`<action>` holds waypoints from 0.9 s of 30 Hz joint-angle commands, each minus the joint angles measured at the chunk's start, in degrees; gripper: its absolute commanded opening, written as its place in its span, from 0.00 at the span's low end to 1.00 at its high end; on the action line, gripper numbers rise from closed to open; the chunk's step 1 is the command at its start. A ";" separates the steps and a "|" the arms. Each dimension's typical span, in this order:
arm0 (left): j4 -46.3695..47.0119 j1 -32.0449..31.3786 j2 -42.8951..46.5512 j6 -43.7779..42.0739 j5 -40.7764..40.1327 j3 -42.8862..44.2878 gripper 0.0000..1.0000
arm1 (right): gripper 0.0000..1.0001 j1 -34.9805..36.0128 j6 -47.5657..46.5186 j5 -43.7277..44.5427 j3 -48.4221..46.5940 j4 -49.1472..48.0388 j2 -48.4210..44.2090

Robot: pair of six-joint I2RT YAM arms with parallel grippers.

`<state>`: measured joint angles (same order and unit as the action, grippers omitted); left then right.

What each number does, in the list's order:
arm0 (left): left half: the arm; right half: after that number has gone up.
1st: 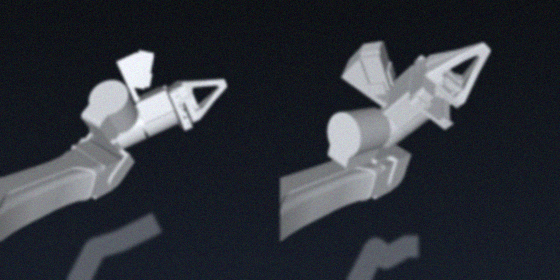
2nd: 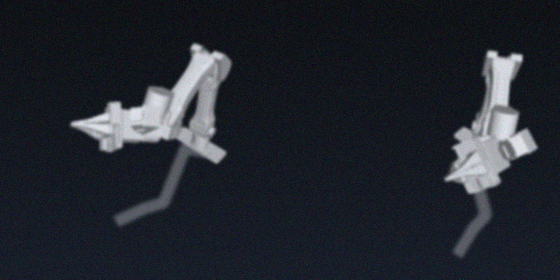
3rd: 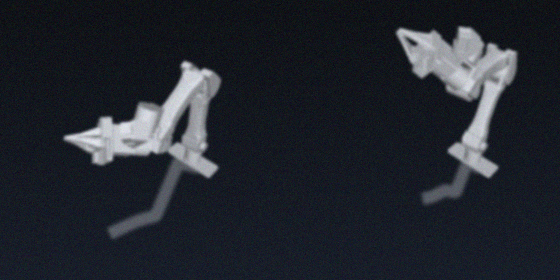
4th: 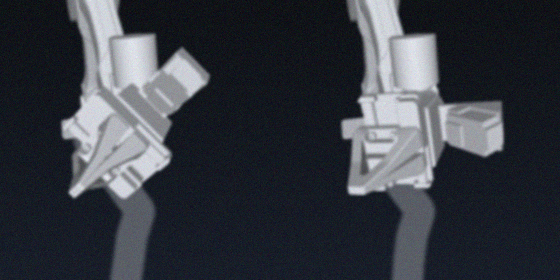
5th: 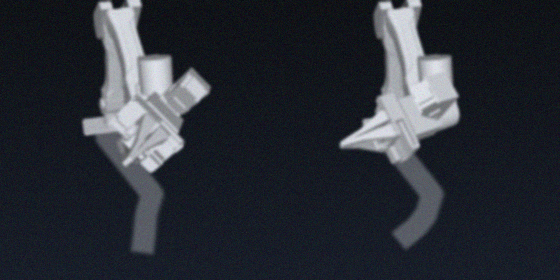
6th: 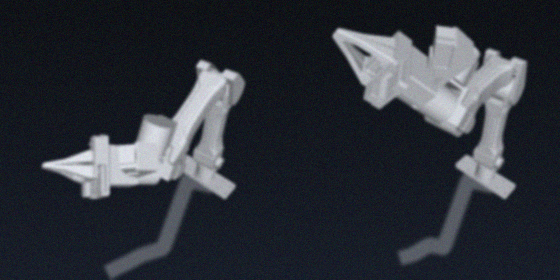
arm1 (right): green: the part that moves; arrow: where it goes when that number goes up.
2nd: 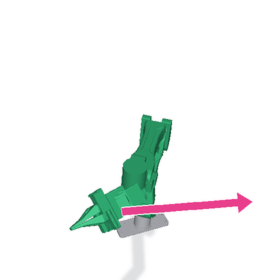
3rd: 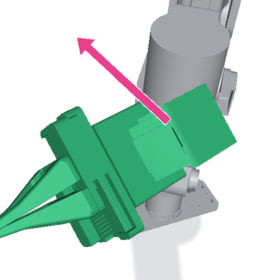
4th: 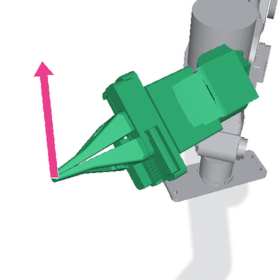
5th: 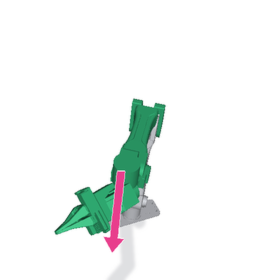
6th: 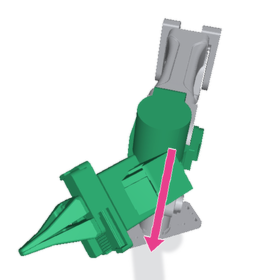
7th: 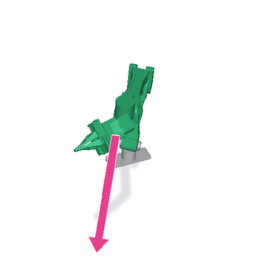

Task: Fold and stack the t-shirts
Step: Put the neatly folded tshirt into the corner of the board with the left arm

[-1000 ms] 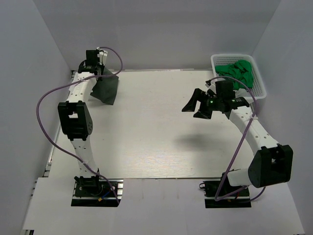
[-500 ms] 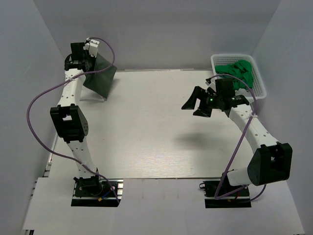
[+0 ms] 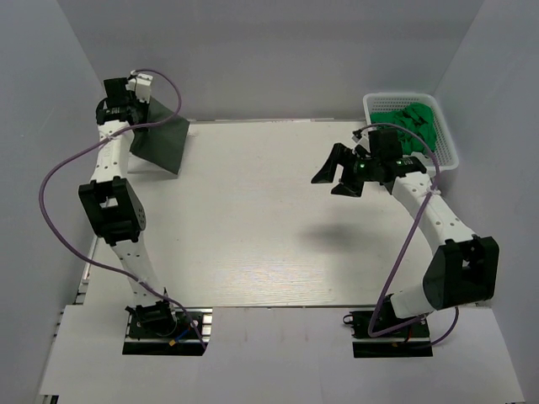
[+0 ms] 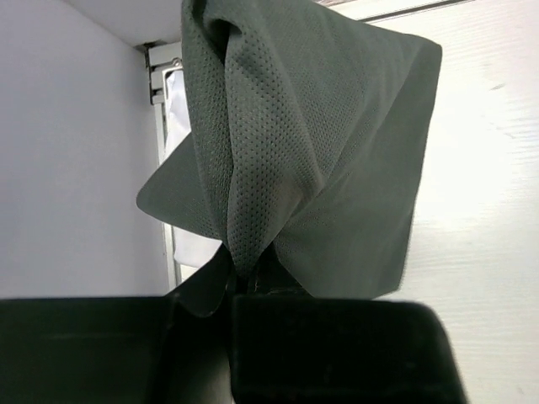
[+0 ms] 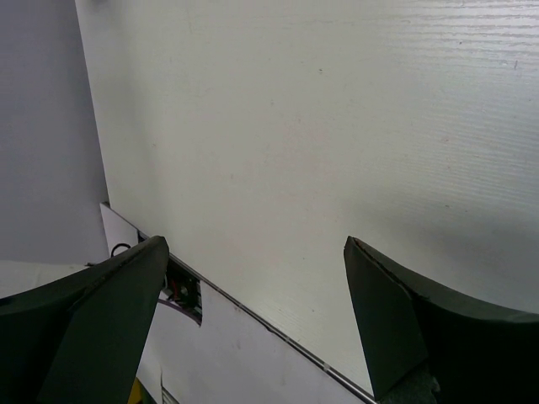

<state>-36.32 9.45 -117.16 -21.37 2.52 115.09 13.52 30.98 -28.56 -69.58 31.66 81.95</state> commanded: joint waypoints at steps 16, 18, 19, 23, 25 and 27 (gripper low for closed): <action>10.83 7.60 -10.45 6.59 -9.20 7.52 1.00 | 0.91 0.10 -0.22 -0.27 -7.50 1.83 6.55; 10.30 7.60 -9.58 6.60 -7.37 7.52 1.00 | 0.91 0.02 0.04 -0.80 -6.97 1.30 6.55; 10.30 7.60 -9.57 7.12 -4.92 7.52 1.00 | 0.91 0.02 0.04 -1.06 -6.80 0.86 6.38; 9.25 6.37 -8.43 8.61 -0.24 6.13 1.00 | 0.91 0.19 -0.48 -1.50 -5.74 -0.10 6.11; 9.24 5.75 -7.29 8.62 1.85 4.63 1.00 | 0.91 0.11 -0.92 -2.11 -5.39 0.07 5.76; 7.33 5.75 -6.68 10.89 4.40 4.09 1.00 | 0.91 0.19 -1.80 -1.86 -4.95 0.07 5.15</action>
<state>-27.51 16.23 -129.62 -13.30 1.23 119.98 13.52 30.65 -29.02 -74.76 32.93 88.58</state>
